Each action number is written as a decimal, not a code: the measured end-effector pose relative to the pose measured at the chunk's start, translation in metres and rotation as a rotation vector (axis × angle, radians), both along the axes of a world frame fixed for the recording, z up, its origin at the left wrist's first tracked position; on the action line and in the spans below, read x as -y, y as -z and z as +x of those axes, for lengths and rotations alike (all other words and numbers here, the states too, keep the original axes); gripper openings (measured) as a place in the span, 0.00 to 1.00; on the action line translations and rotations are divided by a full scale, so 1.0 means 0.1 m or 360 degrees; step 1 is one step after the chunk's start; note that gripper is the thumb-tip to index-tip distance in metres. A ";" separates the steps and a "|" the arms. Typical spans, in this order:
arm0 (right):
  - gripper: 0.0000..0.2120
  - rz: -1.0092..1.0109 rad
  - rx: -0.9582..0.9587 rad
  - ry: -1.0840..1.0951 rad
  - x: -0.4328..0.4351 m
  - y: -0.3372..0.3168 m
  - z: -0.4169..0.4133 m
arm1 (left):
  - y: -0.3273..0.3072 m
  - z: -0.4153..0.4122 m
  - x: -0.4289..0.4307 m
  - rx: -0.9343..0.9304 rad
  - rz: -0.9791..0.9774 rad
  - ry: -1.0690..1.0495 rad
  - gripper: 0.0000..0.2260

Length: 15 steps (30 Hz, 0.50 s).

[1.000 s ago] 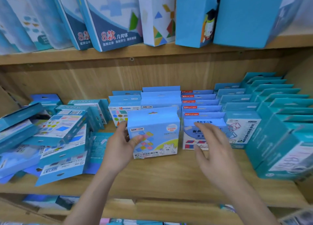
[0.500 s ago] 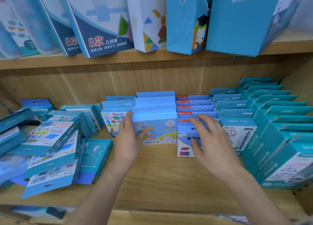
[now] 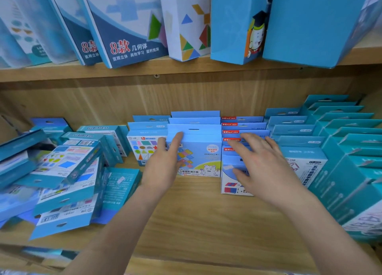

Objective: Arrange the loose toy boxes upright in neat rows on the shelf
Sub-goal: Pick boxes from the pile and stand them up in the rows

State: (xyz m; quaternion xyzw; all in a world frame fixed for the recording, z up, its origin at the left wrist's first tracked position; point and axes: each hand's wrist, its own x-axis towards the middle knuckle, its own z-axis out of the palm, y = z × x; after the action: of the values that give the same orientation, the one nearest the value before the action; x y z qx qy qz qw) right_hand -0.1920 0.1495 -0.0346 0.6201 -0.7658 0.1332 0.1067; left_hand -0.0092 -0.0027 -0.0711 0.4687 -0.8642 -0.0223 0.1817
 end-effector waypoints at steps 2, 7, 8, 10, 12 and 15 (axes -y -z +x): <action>0.28 0.0007 -0.0009 -0.0005 0.02 -0.02 -0.02 | 0.00 -0.01 0.01 -0.0006 0.0010 -0.0020 0.33; 0.26 -0.0091 0.0016 -0.0077 0.11 -0.04 0.12 | 0.04 -0.02 -0.05 -0.0239 0.0146 0.0017 0.34; 0.26 -0.0112 0.0005 -0.0114 0.15 -0.04 0.18 | 0.06 0.00 -0.06 -0.0341 0.0203 0.0016 0.36; 0.25 -0.0126 -0.0045 -0.0194 0.27 -0.05 0.30 | 0.12 0.03 -0.08 -0.0596 0.0326 0.0009 0.37; 0.26 -0.0106 -0.0103 -0.0257 0.41 -0.07 0.42 | 0.15 0.04 -0.11 -0.0807 0.0430 0.0030 0.37; 0.28 0.0013 -0.0140 -0.0292 0.55 -0.03 0.58 | 0.16 0.08 -0.16 -0.0849 0.0485 0.0068 0.36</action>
State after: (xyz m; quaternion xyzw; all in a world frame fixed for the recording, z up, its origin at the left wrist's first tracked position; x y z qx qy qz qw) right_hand -0.1336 0.0944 -0.0316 0.6933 -0.7009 0.1119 0.1250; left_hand -0.0014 0.0129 -0.0870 0.4498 -0.7825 -0.2776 0.3292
